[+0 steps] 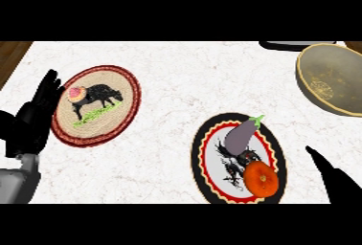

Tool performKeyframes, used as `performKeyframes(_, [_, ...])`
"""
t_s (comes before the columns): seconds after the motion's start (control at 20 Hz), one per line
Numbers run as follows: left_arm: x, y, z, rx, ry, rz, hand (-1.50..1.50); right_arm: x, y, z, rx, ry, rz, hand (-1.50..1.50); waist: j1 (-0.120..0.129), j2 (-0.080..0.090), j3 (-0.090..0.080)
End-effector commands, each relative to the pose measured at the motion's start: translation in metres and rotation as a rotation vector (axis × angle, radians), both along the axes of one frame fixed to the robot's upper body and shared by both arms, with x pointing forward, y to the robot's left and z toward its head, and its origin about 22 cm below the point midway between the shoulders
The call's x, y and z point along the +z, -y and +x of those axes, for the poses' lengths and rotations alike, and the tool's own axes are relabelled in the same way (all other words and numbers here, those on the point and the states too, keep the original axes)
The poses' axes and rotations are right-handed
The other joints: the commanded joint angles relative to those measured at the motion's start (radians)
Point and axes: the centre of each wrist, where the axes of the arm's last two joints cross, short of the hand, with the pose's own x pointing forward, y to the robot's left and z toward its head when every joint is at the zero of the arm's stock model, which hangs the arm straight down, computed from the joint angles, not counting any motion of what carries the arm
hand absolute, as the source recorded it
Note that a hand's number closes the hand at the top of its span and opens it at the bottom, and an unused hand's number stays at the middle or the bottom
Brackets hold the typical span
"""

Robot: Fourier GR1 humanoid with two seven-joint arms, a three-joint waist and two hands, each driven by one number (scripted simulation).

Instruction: Pick the squash from the plate and place it in the bowl

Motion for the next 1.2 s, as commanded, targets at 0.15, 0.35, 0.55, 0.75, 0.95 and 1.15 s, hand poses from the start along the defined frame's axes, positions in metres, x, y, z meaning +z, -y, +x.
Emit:
performKeyframes(0.15, [-0.014, 0.006, -0.01, -0.01, -0.003, -0.005, 0.0, -0.002, -0.005, 0.028, -0.113, -0.15, -0.205, -1.5, 0.008, -0.005, 0.001])
performKeyframes(0.35, [-0.005, -0.007, -0.005, 0.018, -0.005, 0.001, 0.0, -0.004, -0.015, 0.028, -0.092, -0.114, -0.27, -1.5, -0.01, -0.01, 0.002])
performKeyframes(0.55, [-0.011, -0.01, -0.013, 0.013, 0.001, 0.021, 0.0, -0.026, -0.037, 0.038, -0.098, -0.141, -0.228, -1.5, -0.006, -0.01, 0.003])
performKeyframes(0.75, [-0.002, -0.002, -0.005, 0.006, -0.01, 0.009, 0.0, -0.031, -0.047, 0.038, -0.07, -0.197, -0.194, -1.5, -0.016, -0.009, 0.002])
performKeyframes(0.95, [0.001, -0.006, -0.005, 0.01, 0.012, 0.007, 0.0, -0.051, -0.066, 0.042, -0.092, -0.211, -0.181, -1.5, -0.013, -0.009, 0.003])
performKeyframes(1.15, [-0.009, -0.011, -0.014, 0.011, -0.015, 0.007, 0.0, -0.055, -0.068, 0.034, -0.115, -0.211, -0.187, -1.5, -0.019, -0.011, 0.004])
